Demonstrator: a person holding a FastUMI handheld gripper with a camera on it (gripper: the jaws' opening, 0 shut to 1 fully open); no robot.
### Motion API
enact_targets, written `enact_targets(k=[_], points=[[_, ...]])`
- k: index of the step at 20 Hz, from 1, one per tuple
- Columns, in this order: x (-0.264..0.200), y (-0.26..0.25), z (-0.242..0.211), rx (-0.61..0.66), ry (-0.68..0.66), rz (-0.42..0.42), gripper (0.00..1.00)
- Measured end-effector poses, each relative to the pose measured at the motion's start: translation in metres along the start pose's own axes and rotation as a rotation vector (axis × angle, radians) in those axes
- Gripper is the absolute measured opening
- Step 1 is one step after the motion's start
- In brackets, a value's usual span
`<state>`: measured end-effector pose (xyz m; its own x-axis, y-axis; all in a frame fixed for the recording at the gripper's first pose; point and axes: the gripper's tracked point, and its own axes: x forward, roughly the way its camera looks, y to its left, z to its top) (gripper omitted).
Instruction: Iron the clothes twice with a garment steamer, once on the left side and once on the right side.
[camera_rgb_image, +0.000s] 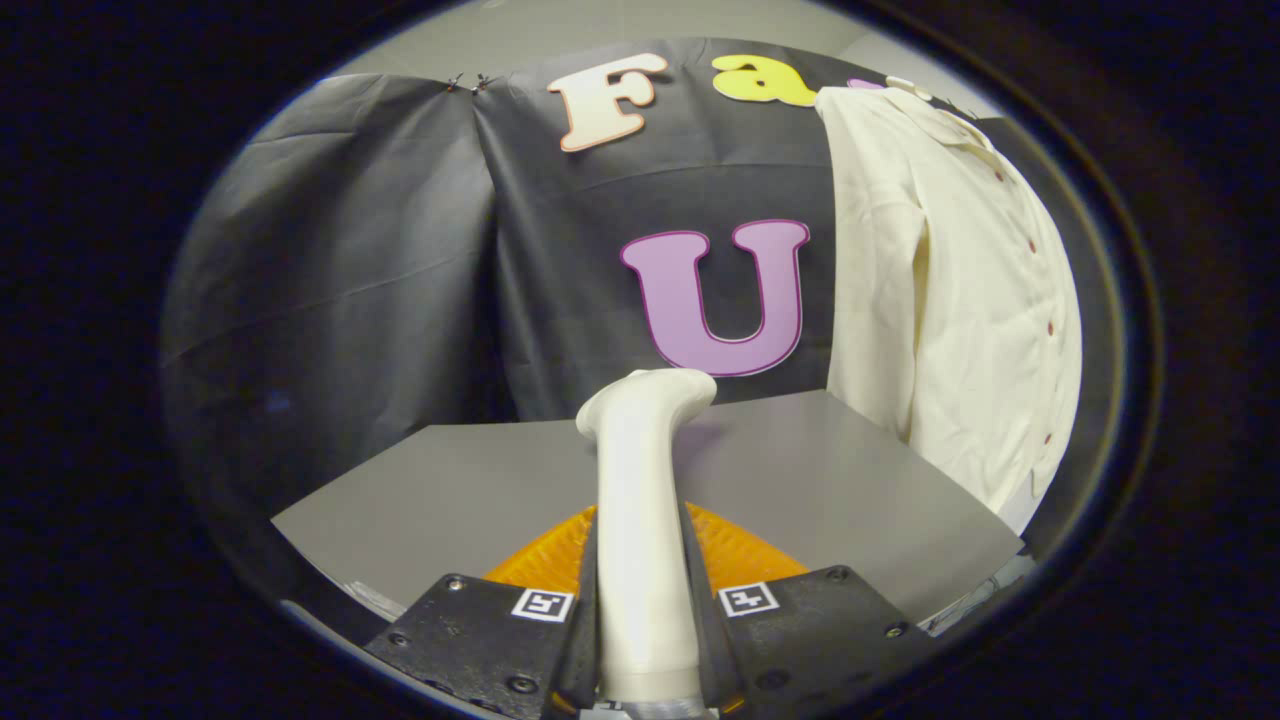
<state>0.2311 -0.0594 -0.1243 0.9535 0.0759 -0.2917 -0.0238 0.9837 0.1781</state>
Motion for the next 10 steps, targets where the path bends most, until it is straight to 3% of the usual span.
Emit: enact_targets(k=[5,10], points=[[-0.04,-0.018,0.024,0.069,-0.083,0.05,0.39],[-0.085,-0.048,0.066,0.002,-0.228,0.018,0.38]])
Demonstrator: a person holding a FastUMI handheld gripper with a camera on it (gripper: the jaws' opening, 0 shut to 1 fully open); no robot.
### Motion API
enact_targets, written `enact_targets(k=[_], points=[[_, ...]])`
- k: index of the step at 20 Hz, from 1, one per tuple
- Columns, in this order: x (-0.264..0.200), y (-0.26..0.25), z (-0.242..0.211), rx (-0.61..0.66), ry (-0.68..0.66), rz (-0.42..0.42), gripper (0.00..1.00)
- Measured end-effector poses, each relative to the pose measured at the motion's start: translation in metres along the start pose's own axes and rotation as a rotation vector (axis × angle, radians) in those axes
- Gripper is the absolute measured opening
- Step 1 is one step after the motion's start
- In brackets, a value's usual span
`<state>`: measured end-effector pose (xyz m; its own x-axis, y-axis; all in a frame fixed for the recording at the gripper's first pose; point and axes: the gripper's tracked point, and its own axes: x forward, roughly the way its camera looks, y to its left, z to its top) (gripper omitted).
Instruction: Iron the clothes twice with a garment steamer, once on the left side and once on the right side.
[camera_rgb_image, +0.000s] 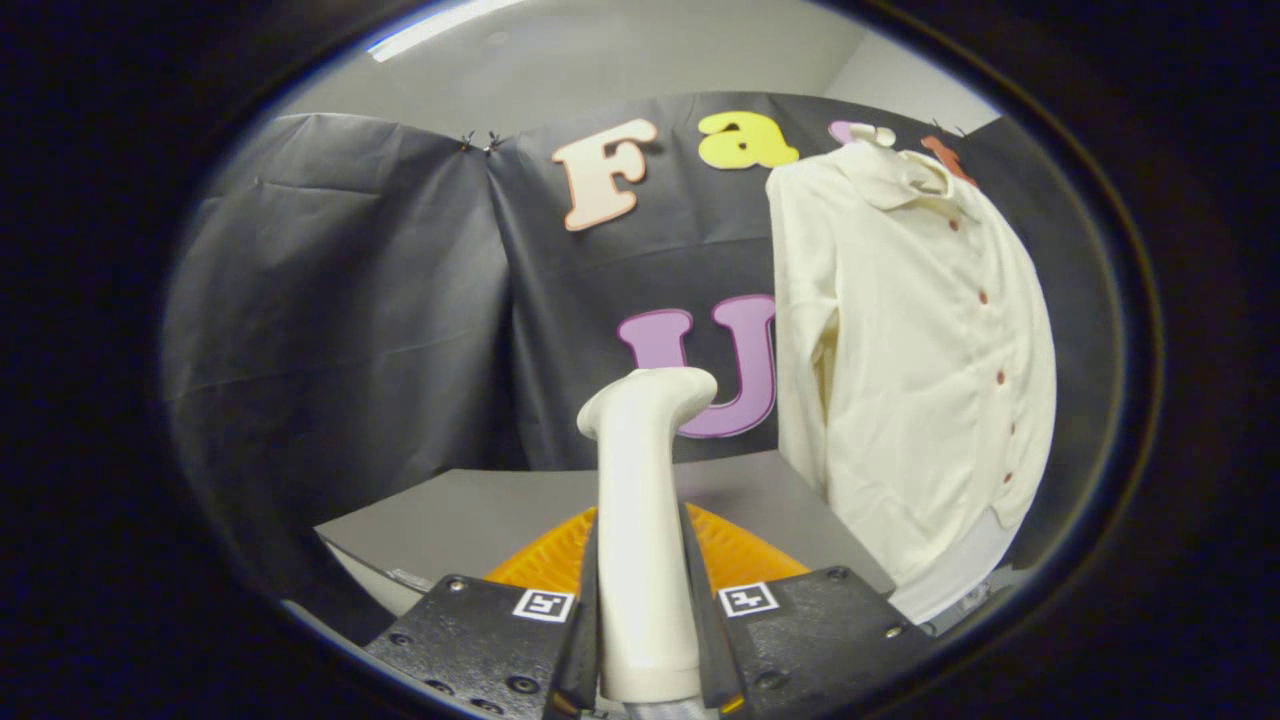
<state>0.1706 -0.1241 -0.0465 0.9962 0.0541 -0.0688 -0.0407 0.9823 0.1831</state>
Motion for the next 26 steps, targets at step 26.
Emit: enact_targets(k=[26], points=[[-0.011,-0.189,0.072,0.07,-0.259,-0.207,0.38]])
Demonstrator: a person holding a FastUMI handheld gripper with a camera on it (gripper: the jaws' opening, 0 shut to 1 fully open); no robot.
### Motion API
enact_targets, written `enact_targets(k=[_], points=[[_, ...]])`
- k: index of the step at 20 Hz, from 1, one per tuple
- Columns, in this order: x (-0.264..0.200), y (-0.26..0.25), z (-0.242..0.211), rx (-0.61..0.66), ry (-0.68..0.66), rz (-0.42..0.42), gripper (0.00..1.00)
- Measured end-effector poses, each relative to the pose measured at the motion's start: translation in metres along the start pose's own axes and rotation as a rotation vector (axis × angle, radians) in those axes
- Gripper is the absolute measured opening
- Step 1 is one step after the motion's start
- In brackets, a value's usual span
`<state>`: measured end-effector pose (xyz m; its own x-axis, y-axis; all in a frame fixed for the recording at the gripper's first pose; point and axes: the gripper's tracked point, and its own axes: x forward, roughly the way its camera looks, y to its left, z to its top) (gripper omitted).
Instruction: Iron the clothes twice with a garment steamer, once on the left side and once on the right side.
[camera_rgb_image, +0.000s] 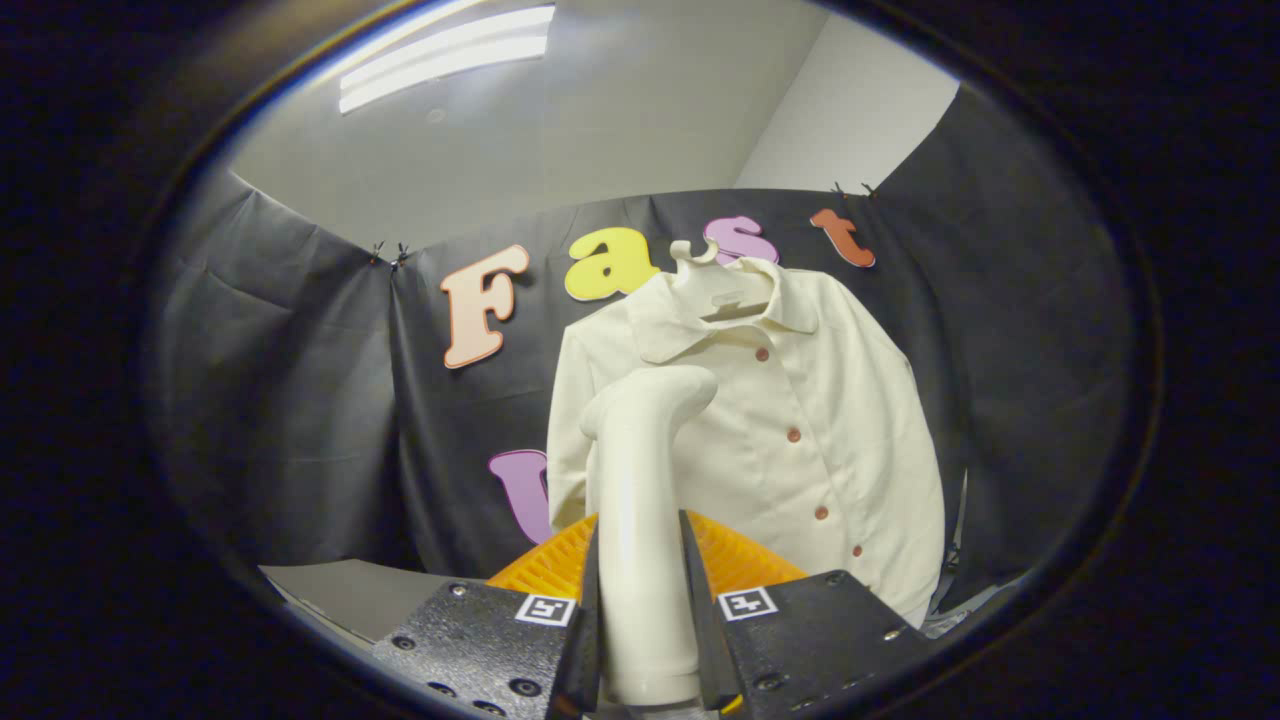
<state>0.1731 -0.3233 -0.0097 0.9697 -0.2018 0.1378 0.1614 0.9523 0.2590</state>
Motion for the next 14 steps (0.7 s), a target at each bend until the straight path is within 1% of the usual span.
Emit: enact_targets(k=[2,6,14], points=[[0.006,-0.007,-0.01,-0.01,0.018,-0.011,0.38],[0.013,-0.011,-0.023,0.04,0.038,-0.001,0.38],[-0.002,-0.02,-0.055,0.032,0.091,-0.003,0.38]])
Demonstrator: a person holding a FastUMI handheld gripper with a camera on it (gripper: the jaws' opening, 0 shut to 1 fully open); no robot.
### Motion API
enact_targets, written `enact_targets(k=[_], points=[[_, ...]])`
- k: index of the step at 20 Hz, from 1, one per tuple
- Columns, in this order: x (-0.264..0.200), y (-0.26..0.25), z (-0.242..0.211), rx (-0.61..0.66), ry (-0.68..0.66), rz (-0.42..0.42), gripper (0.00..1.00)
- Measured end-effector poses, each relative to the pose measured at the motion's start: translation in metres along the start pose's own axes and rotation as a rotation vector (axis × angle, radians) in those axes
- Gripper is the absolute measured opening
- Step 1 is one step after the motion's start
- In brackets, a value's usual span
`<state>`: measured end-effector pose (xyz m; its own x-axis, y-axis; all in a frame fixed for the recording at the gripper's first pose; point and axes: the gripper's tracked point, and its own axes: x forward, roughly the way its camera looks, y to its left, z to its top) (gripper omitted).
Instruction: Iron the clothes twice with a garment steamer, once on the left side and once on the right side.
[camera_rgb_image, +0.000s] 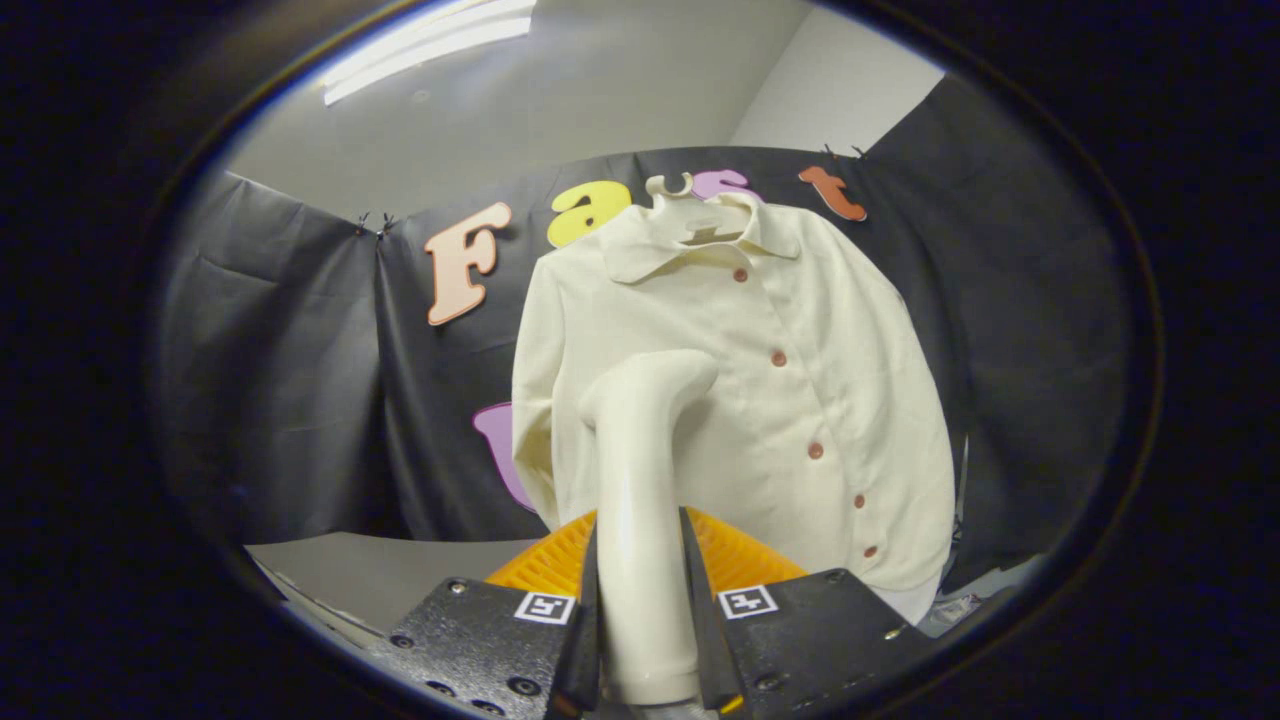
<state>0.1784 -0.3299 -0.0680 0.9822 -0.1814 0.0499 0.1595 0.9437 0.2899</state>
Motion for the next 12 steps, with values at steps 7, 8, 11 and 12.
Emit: enact_targets(k=[7,8,11,12], points=[[-0.014,-0.013,-0.039,0.038,0.059,-0.006,0.38],[-0.016,-0.017,-0.047,0.043,0.07,-0.01,0.38],[-0.023,-0.025,-0.067,0.039,0.099,-0.023,0.38],[-0.025,-0.027,-0.074,0.036,0.109,-0.028,0.38]])
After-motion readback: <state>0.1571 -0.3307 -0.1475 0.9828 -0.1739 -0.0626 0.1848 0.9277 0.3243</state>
